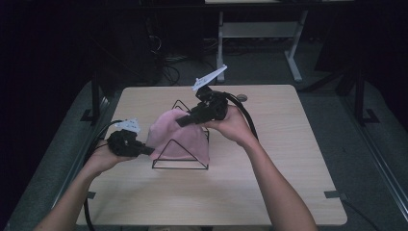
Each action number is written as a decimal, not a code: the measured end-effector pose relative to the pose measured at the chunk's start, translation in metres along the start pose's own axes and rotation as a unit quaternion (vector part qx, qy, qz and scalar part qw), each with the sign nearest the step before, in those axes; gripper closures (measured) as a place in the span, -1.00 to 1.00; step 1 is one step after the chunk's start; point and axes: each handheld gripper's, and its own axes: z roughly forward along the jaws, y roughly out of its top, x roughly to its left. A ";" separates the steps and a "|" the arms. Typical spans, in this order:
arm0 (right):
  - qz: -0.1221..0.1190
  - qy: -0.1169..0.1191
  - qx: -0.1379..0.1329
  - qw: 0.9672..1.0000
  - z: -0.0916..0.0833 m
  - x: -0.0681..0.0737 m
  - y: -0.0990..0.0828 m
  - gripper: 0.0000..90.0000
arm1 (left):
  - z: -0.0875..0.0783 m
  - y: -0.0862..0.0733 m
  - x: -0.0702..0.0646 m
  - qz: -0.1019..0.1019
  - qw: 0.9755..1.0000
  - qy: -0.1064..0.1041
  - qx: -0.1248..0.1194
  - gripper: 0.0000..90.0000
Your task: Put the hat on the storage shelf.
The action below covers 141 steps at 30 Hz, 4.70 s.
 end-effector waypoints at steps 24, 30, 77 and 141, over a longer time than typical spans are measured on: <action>0.016 0.018 0.035 0.999 0.028 -0.006 -0.031 0.53 | 0.028 -0.025 0.007 -0.001 0.999 0.017 0.050 0.85; 0.008 0.013 0.040 0.999 0.028 -0.003 -0.033 0.48 | 0.030 -0.027 0.009 0.002 0.998 0.019 0.064 0.85; 0.028 -0.008 -0.002 1.000 -0.007 -0.001 -0.053 -0.08 | 0.016 -0.025 0.005 -0.004 0.999 0.017 0.029 0.40; 0.126 -0.122 -0.024 0.984 -0.108 -0.015 -0.159 -0.27 | 0.001 -0.023 -0.003 -0.029 0.999 0.022 -0.006 -0.16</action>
